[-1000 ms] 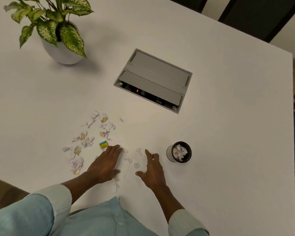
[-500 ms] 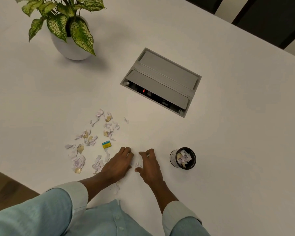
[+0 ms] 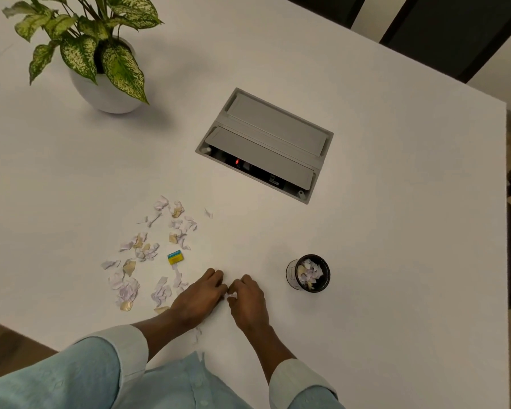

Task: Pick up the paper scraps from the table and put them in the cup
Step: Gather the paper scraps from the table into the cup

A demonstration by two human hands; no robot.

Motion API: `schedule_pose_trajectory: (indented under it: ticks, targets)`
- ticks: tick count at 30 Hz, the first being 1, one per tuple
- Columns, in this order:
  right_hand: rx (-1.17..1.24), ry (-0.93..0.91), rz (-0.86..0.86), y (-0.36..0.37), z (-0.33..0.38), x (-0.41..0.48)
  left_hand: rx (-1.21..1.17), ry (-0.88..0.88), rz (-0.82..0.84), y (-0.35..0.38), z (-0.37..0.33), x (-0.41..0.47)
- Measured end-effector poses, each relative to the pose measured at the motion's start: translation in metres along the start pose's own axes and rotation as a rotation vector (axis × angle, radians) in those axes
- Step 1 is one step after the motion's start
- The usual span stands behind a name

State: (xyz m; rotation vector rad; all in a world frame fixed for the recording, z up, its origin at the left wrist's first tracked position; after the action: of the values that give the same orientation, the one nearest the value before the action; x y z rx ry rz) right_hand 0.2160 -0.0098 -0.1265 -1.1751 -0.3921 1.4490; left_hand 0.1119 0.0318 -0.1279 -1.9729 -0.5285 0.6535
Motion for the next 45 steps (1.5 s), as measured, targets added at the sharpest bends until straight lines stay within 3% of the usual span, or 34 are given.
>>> schedule_pose_trajectory:
  ticks: [7,12,15,19,26,37,40,45]
  targets:
    - [0.148,0.141,-0.048,-0.003,-0.028,-0.013,-0.050,-0.027,-0.023,-0.005,0.002,-0.005]
    - [0.282,0.210,-0.170,-0.021,-0.054,-0.041,-0.265,-0.145,-0.100,-0.026,-0.003,-0.001]
    - [0.366,0.220,-0.286,-0.048,-0.060,-0.061,-0.407,-0.193,-0.184,-0.052,-0.024,0.016]
    - [0.494,0.207,-0.496,-0.098,-0.064,-0.086,-0.551,-0.131,-0.255,-0.092,-0.074,0.048]
    - [0.429,0.311,-0.776,-0.163,-0.096,-0.093,-0.590,-0.024,-0.231,-0.118,-0.142,0.093]
    - [0.257,0.267,-0.793,-0.177,-0.110,-0.081,-0.415,0.008,-0.142,-0.110,-0.166,0.103]
    - [0.247,0.219,-0.814,-0.173,-0.099,-0.087,-0.394,-0.083,-0.165,-0.109,-0.139,0.085]
    - [0.310,0.100,-0.708,-0.135,-0.073,-0.094,-0.387,-0.172,-0.014,-0.081,-0.057,0.031]
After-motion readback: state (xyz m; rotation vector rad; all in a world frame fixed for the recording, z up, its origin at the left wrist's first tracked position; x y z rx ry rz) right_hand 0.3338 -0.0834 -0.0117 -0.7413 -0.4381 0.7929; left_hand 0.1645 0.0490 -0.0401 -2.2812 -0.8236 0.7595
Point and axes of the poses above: each hand's wrist, its own x-axis towards the middle knuckle, its own y-axis out of the palm, z = x × y, the point moved 8 cm from there along x, towards the middle knuckle, and after that the axes turned 2 degrees about -x, right-handed, at the moved point
